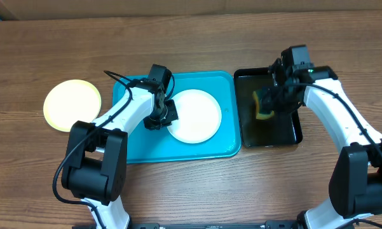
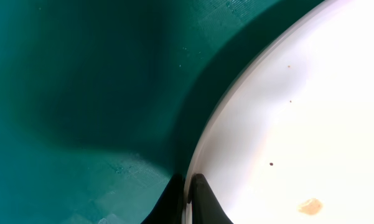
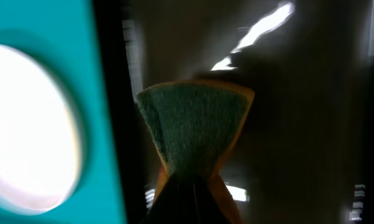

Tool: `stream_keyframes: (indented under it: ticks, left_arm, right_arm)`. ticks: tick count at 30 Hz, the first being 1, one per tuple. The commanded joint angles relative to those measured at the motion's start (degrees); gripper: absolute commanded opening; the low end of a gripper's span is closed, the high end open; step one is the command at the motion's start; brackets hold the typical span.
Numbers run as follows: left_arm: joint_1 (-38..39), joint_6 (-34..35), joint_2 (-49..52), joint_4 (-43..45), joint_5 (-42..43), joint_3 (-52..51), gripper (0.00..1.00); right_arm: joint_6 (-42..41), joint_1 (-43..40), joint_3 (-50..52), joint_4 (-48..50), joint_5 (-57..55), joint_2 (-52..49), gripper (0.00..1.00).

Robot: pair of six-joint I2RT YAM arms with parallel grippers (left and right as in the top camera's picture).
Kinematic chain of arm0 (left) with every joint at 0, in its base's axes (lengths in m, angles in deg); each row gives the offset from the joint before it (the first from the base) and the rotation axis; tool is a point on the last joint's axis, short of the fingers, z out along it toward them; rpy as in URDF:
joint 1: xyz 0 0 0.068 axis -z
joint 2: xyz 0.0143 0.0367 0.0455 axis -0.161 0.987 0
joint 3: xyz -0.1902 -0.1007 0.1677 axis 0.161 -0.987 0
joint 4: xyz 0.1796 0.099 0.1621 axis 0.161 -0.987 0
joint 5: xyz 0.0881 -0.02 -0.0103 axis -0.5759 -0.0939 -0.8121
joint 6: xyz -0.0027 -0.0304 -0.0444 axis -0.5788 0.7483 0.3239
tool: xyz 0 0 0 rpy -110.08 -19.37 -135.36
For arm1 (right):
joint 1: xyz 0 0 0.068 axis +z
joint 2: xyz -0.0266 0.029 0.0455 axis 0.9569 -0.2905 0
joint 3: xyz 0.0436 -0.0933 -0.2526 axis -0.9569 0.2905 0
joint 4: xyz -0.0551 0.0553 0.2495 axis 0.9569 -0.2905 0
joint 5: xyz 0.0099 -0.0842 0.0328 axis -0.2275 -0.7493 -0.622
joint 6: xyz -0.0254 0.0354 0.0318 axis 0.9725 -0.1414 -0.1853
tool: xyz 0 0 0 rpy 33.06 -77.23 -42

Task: Clean dirty plates on tray and stack at the side
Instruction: 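Move the sponge into the black tray and rinse it with the right gripper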

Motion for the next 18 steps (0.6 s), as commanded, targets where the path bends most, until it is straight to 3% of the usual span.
stream_keyframes:
  ticks: [1, 4, 5, 8, 10, 18]
  left_arm:
    - [0.5, 0.0, 1.2, 0.1, -1.5, -0.7, 0.04]
    - [0.5, -1.3, 1.2, 0.1, -1.5, -0.7, 0.04]
    - [0.5, -1.6, 1.2, 0.1, -1.6, -0.7, 0.04]
    - [0.5, -1.7, 1.2, 0.1, -1.6, -0.7, 0.05]
    - [0.5, -1.7, 1.2, 0.2, -1.6, -0.7, 0.06]
    - [0.5, -1.7, 1.2, 0.3, -1.5, -0.7, 0.05]
  right_arm:
    - [0.6, 0.2, 3.5, 3.2, -6.4, -0.4, 0.04]
    - [0.7, 0.2, 6.5, 7.4, -6.4, -0.8, 0.04]
    - [0.7, 0.2, 7.6, 9.1, -6.4, -0.9, 0.08]
    - [0.7, 0.2, 9.5, 12.1, -6.5, -0.9, 0.53]
    - [0.7, 0.2, 9.4, 12.1, -6.4, -0.9, 0.59]
    - [0.6, 0.2, 10.8, 13.8, -9.4, -0.9, 0.67]
